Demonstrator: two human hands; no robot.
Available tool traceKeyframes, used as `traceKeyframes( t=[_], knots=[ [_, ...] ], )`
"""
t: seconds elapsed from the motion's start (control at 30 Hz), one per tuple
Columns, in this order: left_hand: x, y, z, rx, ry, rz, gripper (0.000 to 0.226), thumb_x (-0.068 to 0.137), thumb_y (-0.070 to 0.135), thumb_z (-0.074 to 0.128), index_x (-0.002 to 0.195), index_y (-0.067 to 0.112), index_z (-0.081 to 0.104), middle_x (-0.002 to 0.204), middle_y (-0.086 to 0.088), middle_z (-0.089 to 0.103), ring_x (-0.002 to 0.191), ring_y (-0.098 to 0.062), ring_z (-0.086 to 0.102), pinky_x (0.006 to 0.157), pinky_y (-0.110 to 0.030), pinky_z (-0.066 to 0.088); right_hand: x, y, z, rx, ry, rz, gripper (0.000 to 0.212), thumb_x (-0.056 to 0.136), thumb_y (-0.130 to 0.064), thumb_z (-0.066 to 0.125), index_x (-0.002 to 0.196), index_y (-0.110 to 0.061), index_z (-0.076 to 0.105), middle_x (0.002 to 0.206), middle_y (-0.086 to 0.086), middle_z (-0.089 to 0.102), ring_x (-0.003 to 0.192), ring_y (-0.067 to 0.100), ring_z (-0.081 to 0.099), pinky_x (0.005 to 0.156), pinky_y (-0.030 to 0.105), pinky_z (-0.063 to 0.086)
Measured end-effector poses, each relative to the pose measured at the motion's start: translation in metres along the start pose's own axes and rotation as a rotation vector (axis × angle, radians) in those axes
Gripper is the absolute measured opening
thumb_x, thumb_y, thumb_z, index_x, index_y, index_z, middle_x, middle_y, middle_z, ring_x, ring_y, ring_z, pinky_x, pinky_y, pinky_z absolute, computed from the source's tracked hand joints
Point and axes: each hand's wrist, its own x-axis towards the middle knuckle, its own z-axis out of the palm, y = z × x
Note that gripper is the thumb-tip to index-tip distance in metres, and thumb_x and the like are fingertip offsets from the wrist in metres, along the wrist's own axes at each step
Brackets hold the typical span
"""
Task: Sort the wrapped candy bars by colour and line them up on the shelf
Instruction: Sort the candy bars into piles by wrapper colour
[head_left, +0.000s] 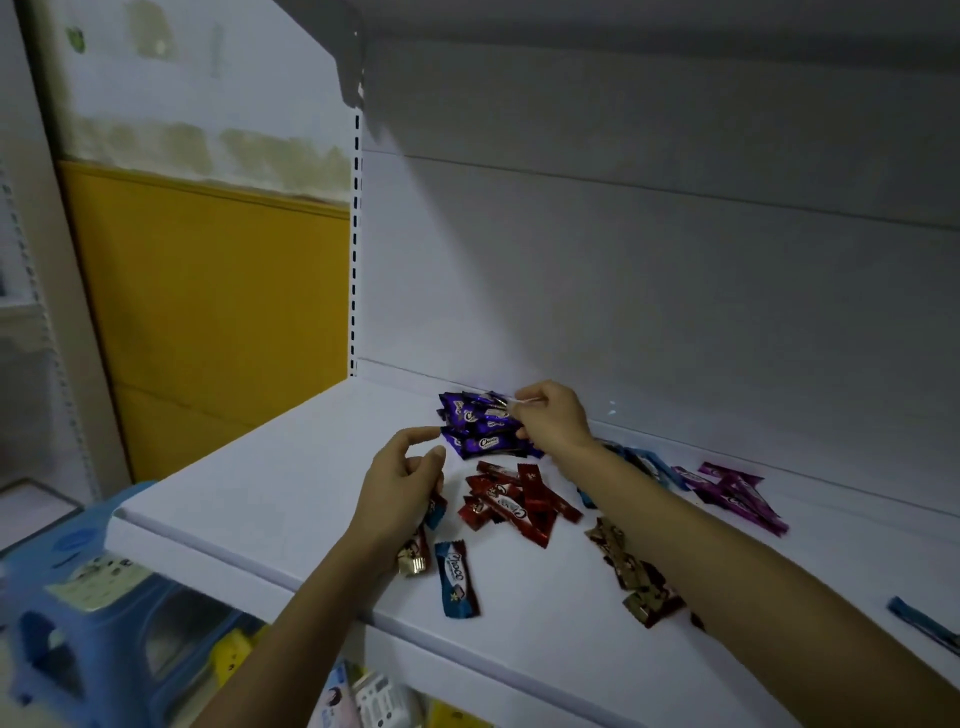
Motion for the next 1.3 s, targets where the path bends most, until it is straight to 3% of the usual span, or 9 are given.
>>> traceKeyframes(
  t=[0.07, 0.2, 0.33, 0.43, 0.67, 0.77, 0.9, 1.03, 1.3],
  knots=[
    [-0.002, 0.001, 0.000, -0.008, -0.007, 0.031, 0.020, 0.099, 0.019, 0.048, 0.114, 0.017, 0.062, 0.063, 0.002, 0.057, 0.049, 0.000, 0.051, 0.046, -0.015, 0.041, -0.029, -0.004, -0.003, -0.027, -0.085, -0.146, 0.005, 0.086, -0.015, 0.068, 0.088, -0.014, 0.064, 0.071, -0.001, 0.062, 0.057, 0.010, 0.057, 0.053, 0.019, 0.045],
    [-0.004, 0.003, 0.000, 0.002, -0.004, 0.045, 0.019, 0.099, 0.017, 0.048, 0.107, 0.015, 0.065, 0.064, -0.003, 0.055, 0.049, -0.005, 0.047, 0.049, -0.021, 0.039, -0.093, -0.006, -0.014, -0.255, -0.359, -0.309, 0.025, 0.081, -0.040, 0.069, 0.071, -0.018, 0.066, 0.057, -0.005, 0.061, 0.050, 0.006, 0.054, 0.055, 0.025, 0.047],
    [-0.006, 0.005, 0.001, 0.021, 0.009, 0.050, 0.019, 0.098, 0.017, 0.050, 0.098, 0.013, 0.068, 0.063, -0.001, 0.054, 0.050, -0.007, 0.047, 0.050, -0.023, 0.040, -0.134, -0.008, -0.013, -0.619, -0.438, -0.371, 0.051, 0.070, -0.069, 0.059, 0.075, -0.018, 0.064, 0.060, -0.014, 0.054, 0.054, 0.001, 0.049, 0.052, 0.026, 0.038],
    [-0.007, 0.006, 0.001, 0.021, 0.004, 0.035, 0.020, 0.099, 0.018, 0.048, 0.097, 0.016, 0.068, 0.063, 0.001, 0.053, 0.052, -0.008, 0.046, 0.049, -0.021, 0.040, -0.146, -0.004, -0.006, -0.699, -0.404, -0.458, 0.044, 0.075, -0.063, 0.064, 0.100, -0.027, 0.062, 0.084, -0.015, 0.060, 0.073, 0.002, 0.055, 0.058, 0.026, 0.043],
    [-0.009, 0.011, 0.000, -0.075, 0.014, 0.025, 0.020, 0.099, 0.014, 0.047, 0.096, 0.011, 0.067, 0.060, -0.004, 0.046, 0.043, -0.011, 0.037, 0.040, -0.020, 0.033, -0.148, 0.002, 0.003, -0.371, -0.439, -0.277, 0.042, 0.080, -0.012, 0.070, 0.120, -0.018, 0.056, 0.080, -0.009, 0.057, 0.072, 0.006, 0.053, 0.068, 0.028, 0.048],
    [-0.008, 0.019, 0.007, -0.228, 0.035, -0.004, 0.020, 0.098, 0.011, 0.047, 0.095, 0.009, 0.066, 0.057, -0.003, 0.042, 0.038, -0.010, 0.032, 0.037, -0.018, 0.028, -0.146, 0.001, -0.001, -0.126, -0.459, -0.148, 0.035, 0.082, -0.004, 0.068, 0.115, -0.012, 0.060, 0.077, -0.004, 0.062, 0.066, 0.006, 0.057, 0.060, 0.021, 0.047],
    [0.005, 0.042, 0.035, -0.572, 0.042, -0.080, 0.021, 0.097, 0.005, 0.046, 0.090, 0.010, 0.065, 0.051, 0.002, 0.043, 0.036, -0.006, 0.033, 0.036, -0.016, 0.030, -0.138, -0.004, -0.020, 0.185, -0.477, 0.012, 0.021, 0.085, -0.002, 0.065, 0.096, -0.020, 0.063, 0.089, 0.000, 0.072, 0.072, 0.011, 0.069, 0.052, 0.019, 0.050],
    [0.025, 0.058, 0.080, -0.756, -0.028, -0.186, 0.017, 0.095, 0.010, 0.049, 0.100, 0.013, 0.065, 0.048, 0.007, 0.044, 0.037, -0.007, 0.035, 0.041, -0.019, 0.031, -0.123, -0.004, -0.056, 0.254, -0.364, -0.007, 0.019, 0.085, -0.002, 0.065, 0.098, -0.015, 0.064, 0.088, 0.000, 0.073, 0.070, 0.011, 0.070, 0.057, 0.021, 0.054],
    [0.047, 0.037, 0.129, -0.499, 0.005, -0.096, 0.018, 0.100, 0.012, 0.045, 0.105, 0.011, 0.063, 0.058, 0.002, 0.047, 0.037, -0.004, 0.043, 0.037, -0.016, 0.036, -0.051, 0.022, -0.140, 0.172, 0.007, 0.145, 0.026, 0.084, -0.003, 0.067, 0.109, -0.008, 0.061, 0.089, 0.009, 0.067, 0.055, 0.010, 0.057, 0.043, 0.016, 0.043]
  ],
)
